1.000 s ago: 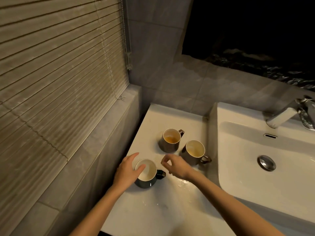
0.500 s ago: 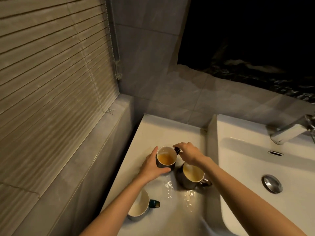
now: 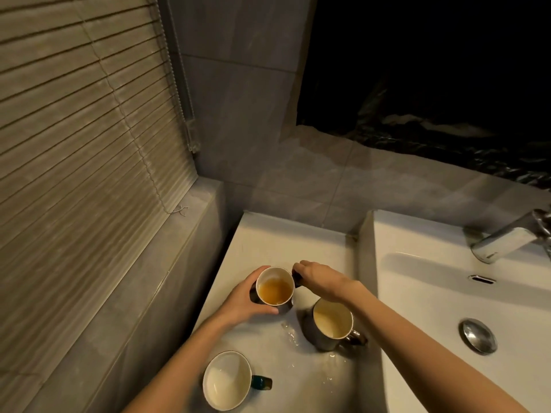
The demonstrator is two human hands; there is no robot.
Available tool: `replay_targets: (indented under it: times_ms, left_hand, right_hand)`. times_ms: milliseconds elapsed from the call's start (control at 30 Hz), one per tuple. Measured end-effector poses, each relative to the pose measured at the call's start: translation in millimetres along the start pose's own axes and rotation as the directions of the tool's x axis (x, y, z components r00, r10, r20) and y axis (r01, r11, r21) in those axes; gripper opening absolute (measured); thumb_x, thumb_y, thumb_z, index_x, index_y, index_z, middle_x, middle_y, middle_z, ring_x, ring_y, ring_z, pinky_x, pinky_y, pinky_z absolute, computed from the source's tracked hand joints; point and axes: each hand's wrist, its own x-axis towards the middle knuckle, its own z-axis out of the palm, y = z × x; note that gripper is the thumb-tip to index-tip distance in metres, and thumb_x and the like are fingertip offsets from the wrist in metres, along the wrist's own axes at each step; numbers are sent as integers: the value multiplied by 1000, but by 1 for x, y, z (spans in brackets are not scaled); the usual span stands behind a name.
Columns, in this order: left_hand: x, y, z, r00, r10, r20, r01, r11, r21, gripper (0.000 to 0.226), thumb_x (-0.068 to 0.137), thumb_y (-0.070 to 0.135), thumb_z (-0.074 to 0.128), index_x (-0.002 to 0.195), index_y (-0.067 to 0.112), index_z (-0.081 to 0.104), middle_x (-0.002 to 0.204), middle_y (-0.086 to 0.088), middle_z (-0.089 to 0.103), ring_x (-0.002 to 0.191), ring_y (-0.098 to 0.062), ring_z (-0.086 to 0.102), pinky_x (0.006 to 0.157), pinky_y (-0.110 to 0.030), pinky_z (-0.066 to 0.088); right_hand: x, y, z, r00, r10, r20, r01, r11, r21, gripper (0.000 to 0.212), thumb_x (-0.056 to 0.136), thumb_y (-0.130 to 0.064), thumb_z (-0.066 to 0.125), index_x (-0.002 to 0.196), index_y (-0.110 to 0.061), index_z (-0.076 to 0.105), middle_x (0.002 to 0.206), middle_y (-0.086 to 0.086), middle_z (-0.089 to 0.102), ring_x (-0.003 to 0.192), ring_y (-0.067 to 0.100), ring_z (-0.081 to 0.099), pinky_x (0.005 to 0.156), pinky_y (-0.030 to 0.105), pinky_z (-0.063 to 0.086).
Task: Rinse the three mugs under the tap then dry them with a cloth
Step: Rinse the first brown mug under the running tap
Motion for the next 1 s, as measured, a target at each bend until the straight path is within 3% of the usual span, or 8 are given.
replay_targets:
  times_ms: [133,200,300,467,600,667,800,1000]
  left_hand:
    - [-9,32,-21,998,60,22,-60,998,23,95,61,34,88,138,36,33,139,19,40,126,-2,42,90,-4,38]
    - [-18,50,-27,998,62,14,-62,998,-16,97,64,30,86,143,35,30,141,18,37,130,-6,38,97,-11,39]
    - [-34,80,-21,999,-46,-5,43,965,-259,72,76,34,75,137,39,35,137,8,43,128,-17,42,97,-37,49]
    - [-57,108,9,988,-114,102,150,847,-510,76,67,38,74,136,35,42,136,-9,48,117,-33,55,89,-43,54]
    - [-65,124,46,986,-95,138,156,824,-544,69,69,30,73,134,32,49,129,-9,53,111,-34,59,86,-45,56]
    - [-66,132,68,985,-84,153,155,826,-542,63,71,29,73,130,32,53,127,-9,55,110,-34,60,82,-44,57]
    - [-62,151,118,976,-87,201,182,834,-521,52,81,16,70,127,35,54,124,-7,59,111,-30,59,84,-45,56]
    - [-50,175,200,939,-92,332,242,862,-445,65,76,36,77,135,36,49,130,-3,56,118,-32,57,96,-44,51]
  right_hand:
    - [-19,-17,-29,994,-5,-112,20,991,132,18,97,-19,52,110,-8,58,109,11,62,96,26,61,85,36,50]
    - [-37,-23,-42,982,13,-191,28,978,207,15,96,-19,53,105,-8,59,105,9,65,93,23,63,81,34,51]
    - [-69,-30,-53,951,68,-301,24,956,292,13,97,-20,53,102,-10,59,100,5,68,82,18,62,67,26,49]
    - [-131,-38,-58,907,157,-391,37,894,446,12,97,-18,53,102,-10,60,103,4,70,91,13,67,66,11,48]
    - [-182,-37,-51,911,219,-350,37,800,598,7,98,-22,51,92,-24,50,97,0,65,82,10,63,70,20,50]
    - [-208,-29,-49,928,262,-266,-2,716,698,11,99,-27,49,93,-17,49,90,2,60,71,10,55,63,23,48]
    - [-260,-5,-46,932,344,-114,-110,567,816,34,99,-37,46,106,-4,50,94,6,54,75,14,50,67,23,50]
    - [-329,49,-39,866,446,-227,-26,493,870,19,98,-28,50,91,-10,48,87,8,53,71,12,47,64,23,47]
